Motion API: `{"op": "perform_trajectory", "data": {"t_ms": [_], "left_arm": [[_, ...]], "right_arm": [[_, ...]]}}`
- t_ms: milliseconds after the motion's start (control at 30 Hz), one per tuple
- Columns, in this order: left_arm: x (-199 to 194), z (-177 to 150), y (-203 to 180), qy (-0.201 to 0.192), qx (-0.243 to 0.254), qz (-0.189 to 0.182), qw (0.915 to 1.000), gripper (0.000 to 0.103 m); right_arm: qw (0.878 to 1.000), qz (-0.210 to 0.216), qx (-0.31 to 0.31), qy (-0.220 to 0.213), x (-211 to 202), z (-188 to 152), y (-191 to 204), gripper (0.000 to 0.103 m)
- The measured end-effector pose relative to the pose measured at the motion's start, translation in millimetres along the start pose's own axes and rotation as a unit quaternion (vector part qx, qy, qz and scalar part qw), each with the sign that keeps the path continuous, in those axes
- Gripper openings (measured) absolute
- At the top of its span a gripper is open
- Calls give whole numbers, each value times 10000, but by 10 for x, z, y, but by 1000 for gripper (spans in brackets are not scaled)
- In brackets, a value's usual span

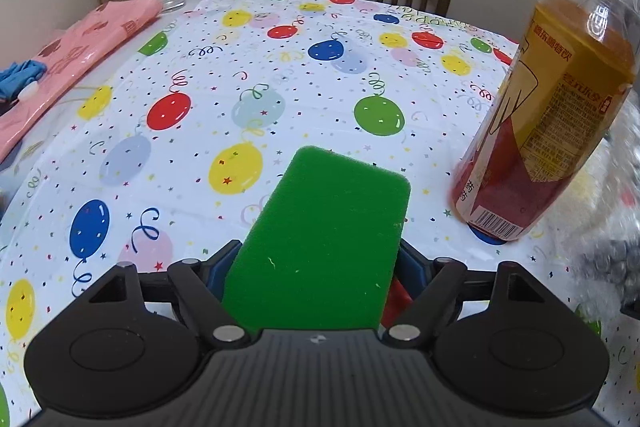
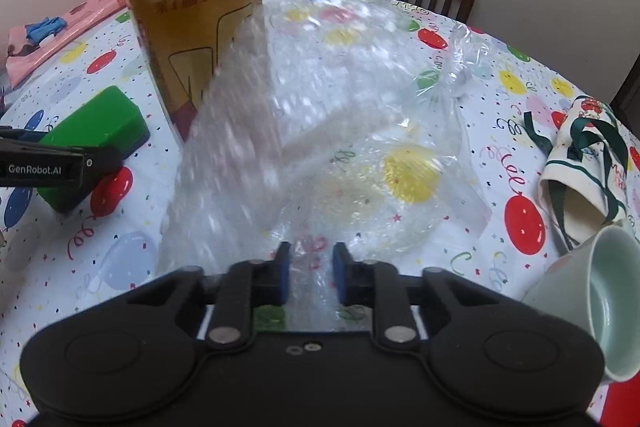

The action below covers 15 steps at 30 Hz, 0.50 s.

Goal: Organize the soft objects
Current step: 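Grasp the green sponge with the left tool while the right tool grasps the bubble wrap, then carry the green sponge and bubble wrap with both tools into the shoebox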

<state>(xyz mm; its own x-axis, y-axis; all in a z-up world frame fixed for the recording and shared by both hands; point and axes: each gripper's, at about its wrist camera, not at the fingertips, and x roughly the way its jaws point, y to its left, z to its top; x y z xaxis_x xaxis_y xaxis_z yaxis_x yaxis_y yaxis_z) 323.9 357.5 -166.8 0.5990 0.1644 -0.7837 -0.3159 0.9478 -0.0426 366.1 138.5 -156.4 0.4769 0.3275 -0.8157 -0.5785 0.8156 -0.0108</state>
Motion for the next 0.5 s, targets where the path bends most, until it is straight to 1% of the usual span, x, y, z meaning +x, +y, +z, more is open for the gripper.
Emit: {"op": "perform_trajectory", "data": {"t_ms": [100,267,500], "left_arm": [[-53,-10,1,-22,-88,-67,9999,79],[-185,-28,-36,-64,-159,-118,9998,79],[-417,-67,-83,-43,-322,-328,9989,79]], "right_arm": [[10000,3,31,-77,-87,-41,-11,11],[9996,147,121,-192,-291,-105,-29,9],[9981,338,339,-399,-642,-193,-91,8]]}}
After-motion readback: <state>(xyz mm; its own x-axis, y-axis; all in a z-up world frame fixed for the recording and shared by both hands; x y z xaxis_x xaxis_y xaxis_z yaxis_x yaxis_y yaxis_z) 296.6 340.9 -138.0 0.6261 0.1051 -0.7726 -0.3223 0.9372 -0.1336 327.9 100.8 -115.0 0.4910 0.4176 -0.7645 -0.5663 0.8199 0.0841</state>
